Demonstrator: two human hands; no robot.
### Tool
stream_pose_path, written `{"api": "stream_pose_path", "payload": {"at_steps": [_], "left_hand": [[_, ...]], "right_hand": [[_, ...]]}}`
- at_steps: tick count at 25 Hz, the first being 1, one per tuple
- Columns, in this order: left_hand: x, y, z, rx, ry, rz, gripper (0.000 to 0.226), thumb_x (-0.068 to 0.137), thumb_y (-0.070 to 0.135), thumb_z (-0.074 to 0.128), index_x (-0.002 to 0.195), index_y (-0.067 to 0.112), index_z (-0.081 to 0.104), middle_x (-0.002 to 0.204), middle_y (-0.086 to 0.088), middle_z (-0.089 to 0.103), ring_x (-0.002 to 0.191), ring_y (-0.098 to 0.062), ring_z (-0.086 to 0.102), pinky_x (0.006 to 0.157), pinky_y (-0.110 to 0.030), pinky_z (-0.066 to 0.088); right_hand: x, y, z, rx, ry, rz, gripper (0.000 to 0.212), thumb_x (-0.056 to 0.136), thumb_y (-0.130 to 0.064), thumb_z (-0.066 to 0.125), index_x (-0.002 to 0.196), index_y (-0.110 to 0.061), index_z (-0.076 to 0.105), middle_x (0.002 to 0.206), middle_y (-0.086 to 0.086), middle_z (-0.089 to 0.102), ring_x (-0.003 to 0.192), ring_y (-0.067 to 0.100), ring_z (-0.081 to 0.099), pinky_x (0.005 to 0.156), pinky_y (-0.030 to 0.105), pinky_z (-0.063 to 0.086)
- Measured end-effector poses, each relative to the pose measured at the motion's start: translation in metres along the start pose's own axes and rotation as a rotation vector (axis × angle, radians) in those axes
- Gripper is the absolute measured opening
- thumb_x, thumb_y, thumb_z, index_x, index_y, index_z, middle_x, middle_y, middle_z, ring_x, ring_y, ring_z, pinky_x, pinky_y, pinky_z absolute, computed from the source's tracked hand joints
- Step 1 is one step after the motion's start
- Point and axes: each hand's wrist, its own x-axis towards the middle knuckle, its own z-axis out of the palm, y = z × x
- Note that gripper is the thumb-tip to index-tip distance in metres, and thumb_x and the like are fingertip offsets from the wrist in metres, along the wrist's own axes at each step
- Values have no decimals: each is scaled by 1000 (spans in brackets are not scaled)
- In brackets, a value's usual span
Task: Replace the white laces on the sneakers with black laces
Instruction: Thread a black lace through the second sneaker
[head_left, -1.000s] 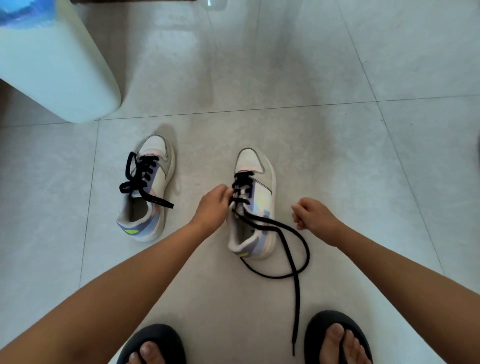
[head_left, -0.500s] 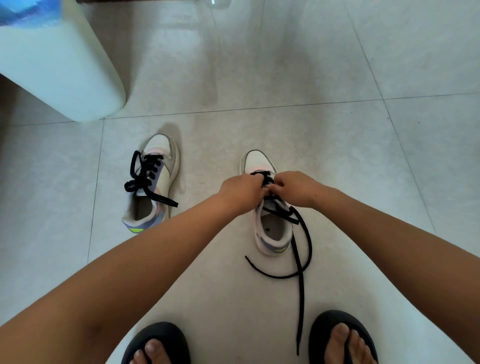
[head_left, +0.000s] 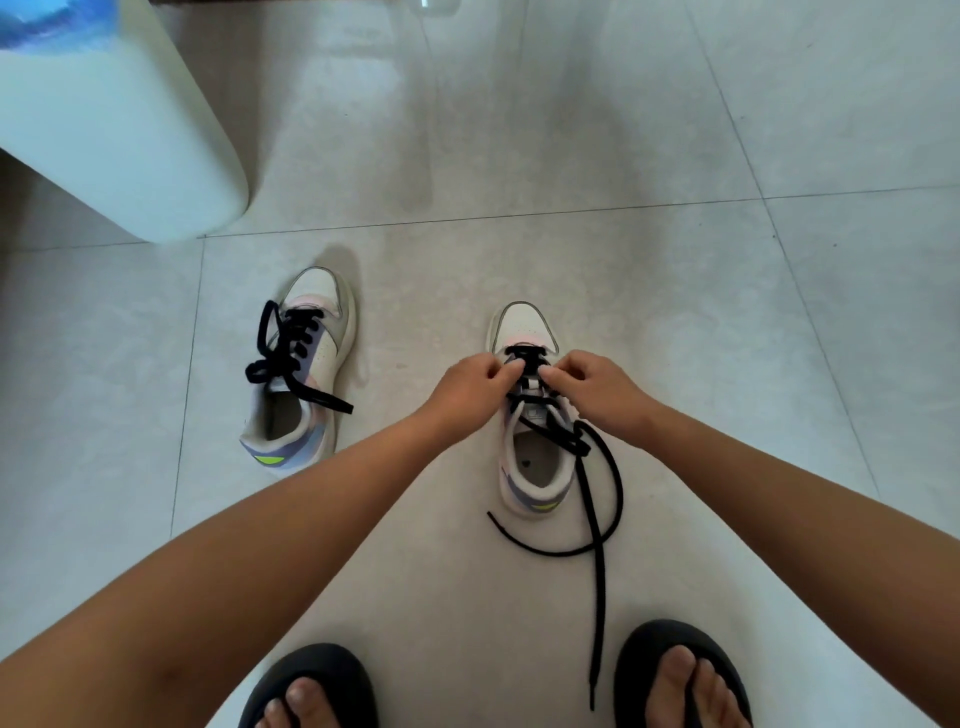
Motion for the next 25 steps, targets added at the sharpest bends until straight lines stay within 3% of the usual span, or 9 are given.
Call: {"api": "stream_pose_path", "payload": {"at_steps": [3,7,9,12,14,18,20,22,25], "left_hand": [[7,10,-1,21,-62,44,28,97,26,49,71,15,49,69,3,49,67,-13,44,56,-23,34],[-4,-6,11,-773,1,-191,27,99,15,45,72,13,48,73,-4,53,66,-14,48,60,-23,43],[-5,-8,13,-746,-2,-244,27,99,18,46,73,12,50,74,-5,54,65,-14,48,59,-23,43],[3,4,-2,-403,-121,-218,29,97,35,48,80,13,57,82,-3,58,67,-14,50,57,-24,42],[4,8,-6,-287,-133,-155,27,98,32,47,80,13,57,82,-4,58,67,-15,50,54,-23,41],[-6,-2,8,-595,-12,-212,26,99,20,45,76,10,52,74,-5,55,65,-16,50,58,-26,45],[-7,-6,2,-365,55,-158,23,100,28,40,87,12,49,78,-4,56,73,-21,54,67,-32,48],[-10,-3,-11,82,106,-46,28,100,38,32,97,12,42,85,-3,54,80,-24,53,71,-36,44],[-14,14,-17,582,-39,127,28,100,38,33,100,13,46,93,-4,55,88,-27,55,68,-32,36]], "right_hand": [[4,-4,1,64,-51,41,21,94,-21,56,75,-14,50,69,0,50,64,14,46,63,29,40],[-5,11,10,811,12,259,24,99,-10,45,74,-11,48,72,6,52,62,14,48,52,20,45],[-6,18,14,728,35,243,22,97,-12,49,75,-9,52,72,7,52,61,14,46,56,22,43],[-3,5,4,476,-50,206,19,95,-21,55,80,-9,58,74,4,56,62,13,47,58,23,40],[-3,0,3,421,-65,196,19,95,-21,55,78,-12,57,73,2,56,62,12,48,57,22,41],[-14,2,11,746,-10,310,19,97,-14,50,78,-11,52,72,5,53,62,13,48,60,26,44],[-17,0,4,498,82,303,17,96,-23,52,86,-9,53,74,6,55,64,16,52,62,31,49],[-21,-2,-6,53,109,206,31,95,-40,48,84,-11,50,74,4,55,67,17,52,65,34,48],[-28,-18,-8,-396,-122,77,41,96,-43,42,67,-14,45,66,0,49,61,15,45,55,28,34]]}}
